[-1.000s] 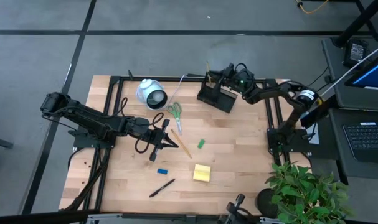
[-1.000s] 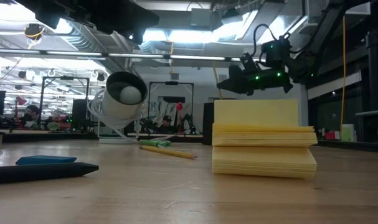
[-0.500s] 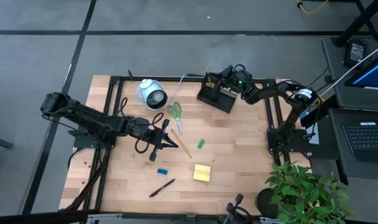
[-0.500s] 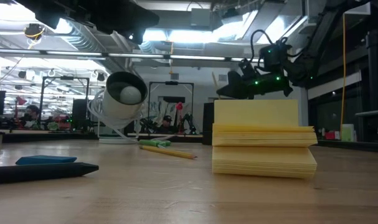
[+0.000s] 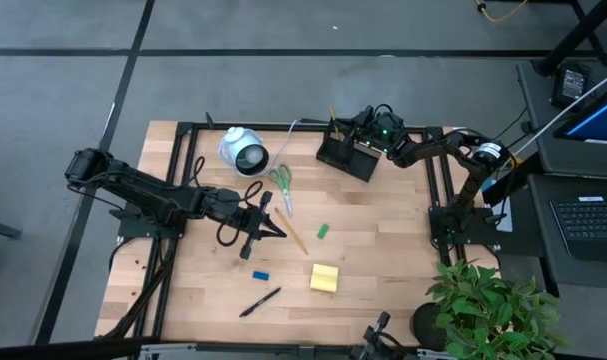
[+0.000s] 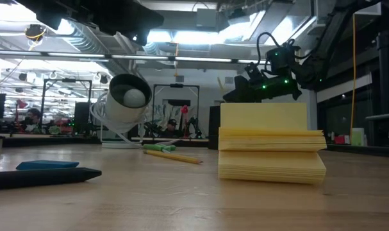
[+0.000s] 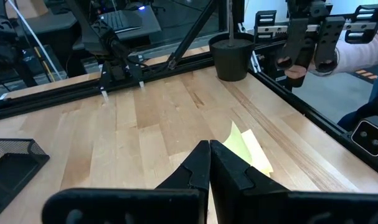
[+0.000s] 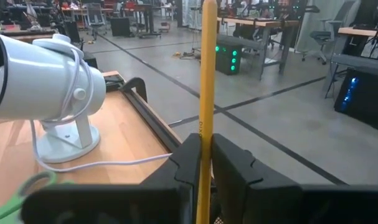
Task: Pick and place office supplies into organizer
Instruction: Put the top yellow pencil into the desk organizer, then put the brown binder clip into the desk organizer
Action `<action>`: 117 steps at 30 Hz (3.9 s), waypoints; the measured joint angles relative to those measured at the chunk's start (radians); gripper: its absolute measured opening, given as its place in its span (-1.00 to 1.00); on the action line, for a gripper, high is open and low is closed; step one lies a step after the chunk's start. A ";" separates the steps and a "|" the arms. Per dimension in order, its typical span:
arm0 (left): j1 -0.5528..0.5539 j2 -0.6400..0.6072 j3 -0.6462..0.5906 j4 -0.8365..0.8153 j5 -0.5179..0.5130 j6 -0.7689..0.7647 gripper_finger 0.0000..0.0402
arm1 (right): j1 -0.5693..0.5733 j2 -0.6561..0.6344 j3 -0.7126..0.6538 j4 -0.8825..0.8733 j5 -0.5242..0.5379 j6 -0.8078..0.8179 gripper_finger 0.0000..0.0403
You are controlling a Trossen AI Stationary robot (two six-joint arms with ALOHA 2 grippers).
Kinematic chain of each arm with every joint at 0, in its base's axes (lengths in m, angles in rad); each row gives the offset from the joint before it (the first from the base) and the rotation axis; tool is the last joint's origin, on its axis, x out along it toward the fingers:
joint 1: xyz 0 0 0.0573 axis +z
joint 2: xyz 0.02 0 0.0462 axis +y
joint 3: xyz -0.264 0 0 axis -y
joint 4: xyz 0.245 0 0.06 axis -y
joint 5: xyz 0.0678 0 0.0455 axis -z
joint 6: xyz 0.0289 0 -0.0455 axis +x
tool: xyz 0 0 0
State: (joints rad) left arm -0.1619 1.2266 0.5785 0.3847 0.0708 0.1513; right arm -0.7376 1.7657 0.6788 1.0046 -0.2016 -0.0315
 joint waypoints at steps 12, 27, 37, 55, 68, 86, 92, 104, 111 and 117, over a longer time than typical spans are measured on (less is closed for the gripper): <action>0.000 0.000 0.000 0.000 0.000 -0.060 -0.96 | 0.000 0.000 0.000 -0.005 -0.001 0.001 -0.61; 0.000 0.000 0.000 0.004 -0.027 -0.060 -0.94 | 0.000 -0.070 0.000 0.001 -0.001 -0.026 -0.41; 0.000 0.000 0.000 0.008 -0.133 -0.060 -0.94 | 0.059 -0.219 0.008 -0.010 -0.010 -0.079 -0.41; -0.001 0.000 0.000 0.007 -0.134 -0.162 -0.95 | 0.303 -0.237 0.228 -0.517 -0.072 -0.265 -0.57; -0.001 0.000 0.000 -0.136 -0.130 -0.202 -0.98 | 0.449 -0.237 0.228 -0.778 -0.071 -0.307 -0.93; -0.132 0.000 0.129 -0.735 -0.198 -0.690 -0.99 | 0.551 -0.237 0.228 -0.966 -0.016 -0.290 -0.98; -0.280 0.000 0.260 -0.885 -0.309 -0.905 -1.00 | 0.550 -0.237 0.228 -0.968 -0.015 -0.297 -0.92; -0.509 0.061 0.324 -0.953 -0.496 -1.397 -0.99 | 0.550 -0.237 0.228 -0.897 -0.016 -0.356 -0.92; -0.511 0.188 0.431 -1.128 -0.334 -1.721 -0.99 | 0.550 -0.237 0.228 -0.898 -0.017 -0.356 -0.96; -0.529 0.290 0.598 -1.280 -0.239 -1.932 -0.99 | 0.550 -0.237 0.228 -0.923 -0.018 -0.356 -0.95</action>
State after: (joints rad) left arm -0.6906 1.5165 1.1764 -0.8949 -0.1683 -1.7806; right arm -0.1879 1.5288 0.9070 0.0814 -0.2192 -0.3874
